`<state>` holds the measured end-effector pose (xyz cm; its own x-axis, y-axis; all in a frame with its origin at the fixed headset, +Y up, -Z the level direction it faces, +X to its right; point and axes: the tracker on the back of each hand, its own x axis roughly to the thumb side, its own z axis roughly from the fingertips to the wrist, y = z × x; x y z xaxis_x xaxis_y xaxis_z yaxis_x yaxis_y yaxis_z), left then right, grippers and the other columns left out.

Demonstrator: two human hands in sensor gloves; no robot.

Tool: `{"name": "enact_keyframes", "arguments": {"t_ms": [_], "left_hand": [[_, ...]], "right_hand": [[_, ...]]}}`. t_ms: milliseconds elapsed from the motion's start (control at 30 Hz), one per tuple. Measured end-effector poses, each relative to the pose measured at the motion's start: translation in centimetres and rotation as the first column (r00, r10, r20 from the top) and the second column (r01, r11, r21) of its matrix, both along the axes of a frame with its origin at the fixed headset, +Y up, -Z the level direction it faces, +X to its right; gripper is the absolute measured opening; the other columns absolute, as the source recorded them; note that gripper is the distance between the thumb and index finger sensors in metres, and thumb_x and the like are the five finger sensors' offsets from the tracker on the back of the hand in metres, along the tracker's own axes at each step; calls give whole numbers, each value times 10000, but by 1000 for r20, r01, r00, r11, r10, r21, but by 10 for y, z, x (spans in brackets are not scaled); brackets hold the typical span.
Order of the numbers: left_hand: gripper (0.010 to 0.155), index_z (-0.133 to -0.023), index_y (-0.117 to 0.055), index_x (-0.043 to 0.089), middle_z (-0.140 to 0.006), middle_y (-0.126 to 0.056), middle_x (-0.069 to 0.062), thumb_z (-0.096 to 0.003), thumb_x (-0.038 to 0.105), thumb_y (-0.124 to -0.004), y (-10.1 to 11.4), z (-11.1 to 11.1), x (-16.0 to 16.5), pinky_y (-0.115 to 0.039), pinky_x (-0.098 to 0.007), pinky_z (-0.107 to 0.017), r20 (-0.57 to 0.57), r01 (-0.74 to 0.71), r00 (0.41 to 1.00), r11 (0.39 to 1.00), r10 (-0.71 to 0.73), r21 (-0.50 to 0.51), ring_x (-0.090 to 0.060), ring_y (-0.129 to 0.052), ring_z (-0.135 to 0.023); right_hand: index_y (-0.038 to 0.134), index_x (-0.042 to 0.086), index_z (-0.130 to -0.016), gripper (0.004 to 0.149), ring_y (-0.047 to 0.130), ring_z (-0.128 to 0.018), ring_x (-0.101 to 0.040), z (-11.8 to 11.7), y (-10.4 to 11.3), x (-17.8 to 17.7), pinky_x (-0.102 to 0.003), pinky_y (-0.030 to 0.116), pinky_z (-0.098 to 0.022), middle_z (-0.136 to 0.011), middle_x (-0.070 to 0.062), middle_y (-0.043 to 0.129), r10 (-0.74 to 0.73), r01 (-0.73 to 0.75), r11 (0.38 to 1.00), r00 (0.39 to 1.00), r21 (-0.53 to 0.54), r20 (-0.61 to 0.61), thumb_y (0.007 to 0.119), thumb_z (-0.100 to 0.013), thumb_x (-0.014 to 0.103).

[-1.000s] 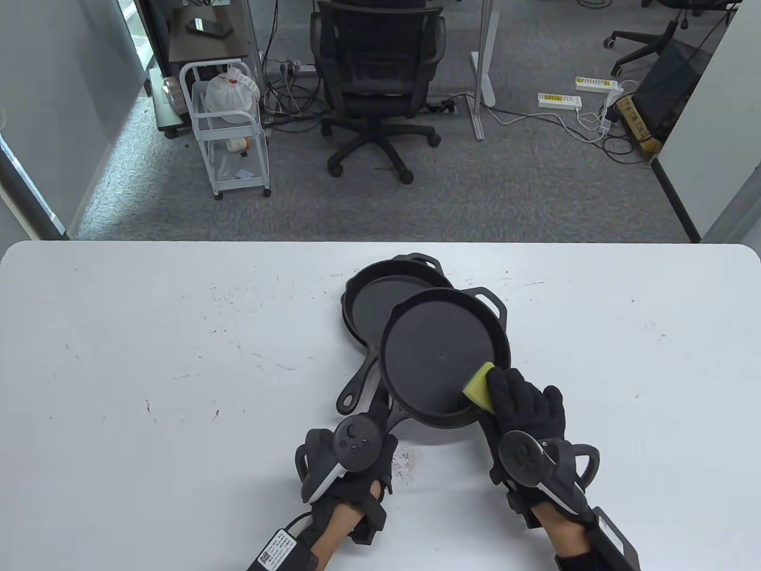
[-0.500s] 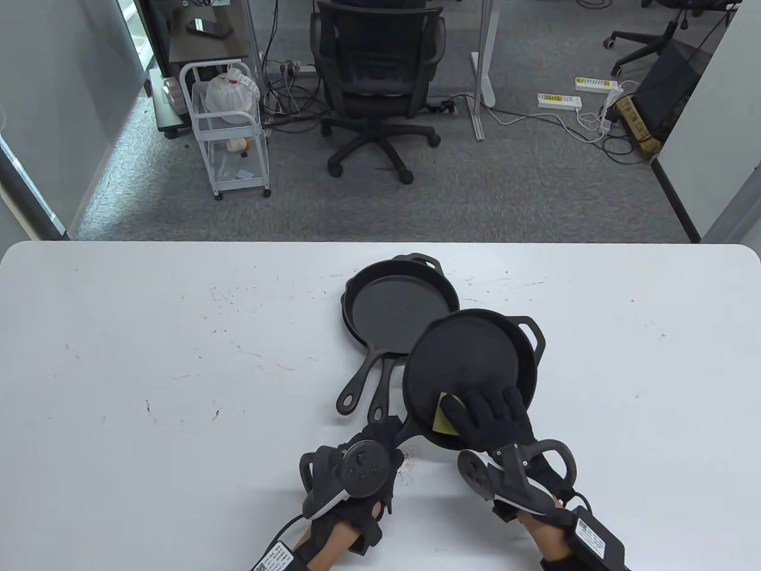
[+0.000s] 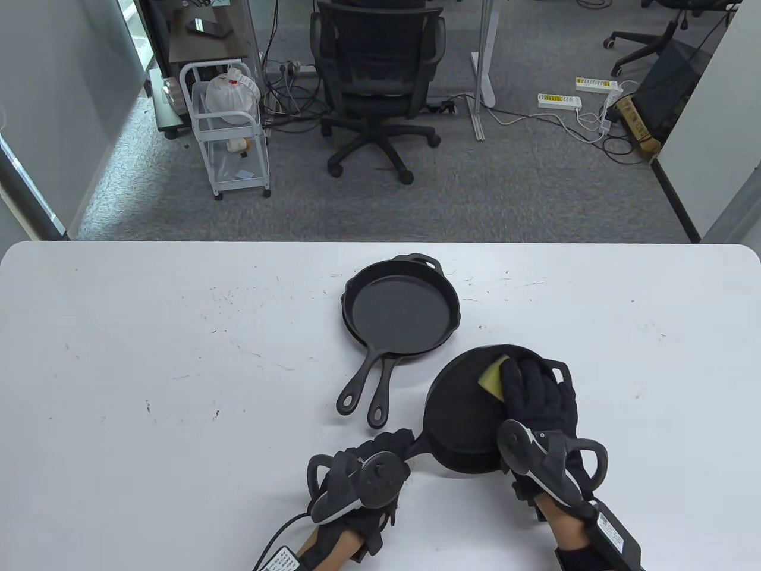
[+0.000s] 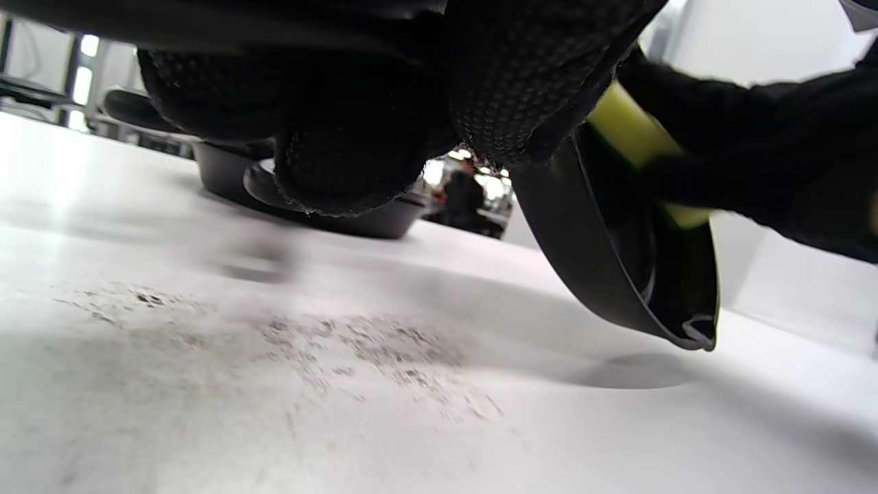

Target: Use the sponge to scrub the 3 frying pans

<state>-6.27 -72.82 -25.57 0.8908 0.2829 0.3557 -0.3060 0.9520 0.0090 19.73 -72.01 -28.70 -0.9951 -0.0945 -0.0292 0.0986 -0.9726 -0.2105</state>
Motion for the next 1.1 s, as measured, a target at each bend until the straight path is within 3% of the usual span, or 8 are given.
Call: {"name": "enact_keyframes", "arguments": {"t_ms": [100, 267, 333, 567, 767, 867, 1033, 1100], "left_hand": [[634, -1006, -733, 143, -806, -944, -69, -417, 298, -909, 0, -6, -11, -922, -437, -393, -62, -74, 995, 997, 75, 12, -204, -1072, -481], [636, -1011, -724, 138, -806, -942, -70, -424, 311, -894, -1, -7, -15, -934, -419, -380, -52, -140, 989, 990, 140, -10, -189, -1078, -475], [633, -1008, -730, 152, -807, -946, -60, -420, 312, -900, -1, -4, -11, -936, -420, -387, -18, -114, 993, 993, 114, -17, -188, -1082, -480], [621, -987, -754, 205, -806, -962, -14, -402, 316, -929, 0, 4, 5, -932, -416, -422, 54, 9, 999, 1000, -9, 15, -176, -1096, -508], [619, -988, -750, 191, -805, -958, -29, -406, 310, -926, 5, -1, -6, -933, -421, -414, -33, -35, 999, 999, 36, 39, -183, -1093, -500], [624, -998, -731, 160, -807, -944, -51, -419, 309, -908, 8, -4, -14, -939, -416, -403, -75, -148, 986, 989, 150, 27, -183, -1090, -487], [615, -992, -748, 157, -793, -961, -53, -419, 321, -901, 7, -4, -16, -949, -413, -391, -48, -147, 988, 989, 146, -8, -182, -1101, -471], [613, -987, -760, 167, -793, -970, -46, -413, 320, -912, 5, -3, -11, -948, -417, -400, -12, -127, 992, 991, 127, -29, -186, -1107, -481]], "right_hand": [[417, 403, -1049, 744, 735, -920, -275, 1, -5, -13, -584, 460, -758, -1118, -12, 599, 61, -68, 993, 996, -95, -68, 816, -425, 470], [421, 433, -1038, 739, 730, -941, -265, 14, -9, -46, -574, 485, -760, -1125, 12, 595, 130, -148, 987, 961, -57, -245, 820, -416, 469], [388, 438, -1037, 744, 693, -986, -262, 22, -5, -58, -570, 483, -763, -1140, 16, 559, 154, -155, 988, 945, 18, -287, 801, -419, 474], [294, 408, -1050, 769, 684, -1001, -286, 22, 14, -34, -596, 421, -762, -1151, -7, 509, 91, -73, 970, 993, 231, -69, 750, -437, 493], [362, 377, -1059, 776, 796, -865, -275, 4, 9, -3, -605, 480, -745, -1114, -40, 600, 15, -19, 997, 999, 80, 44, 797, -427, 495], [406, 413, -1050, 763, 785, -854, -283, 0, 0, -13, -598, 477, -751, -1108, -15, 617, 74, -77, 995, 996, -62, -48, 826, -418, 493], [389, 455, -1034, 766, 752, -924, -258, 16, -6, -54, -573, 494, -763, -1125, 22, 595, 160, -152, 987, 950, 50, -267, 822, -404, 501], [355, 457, -1032, 759, 705, -977, -257, 22, -2, -61, -566, 491, -764, -1142, 24, 545, 193, -159, 978, 941, 138, -279, 794, -415, 494]]}}
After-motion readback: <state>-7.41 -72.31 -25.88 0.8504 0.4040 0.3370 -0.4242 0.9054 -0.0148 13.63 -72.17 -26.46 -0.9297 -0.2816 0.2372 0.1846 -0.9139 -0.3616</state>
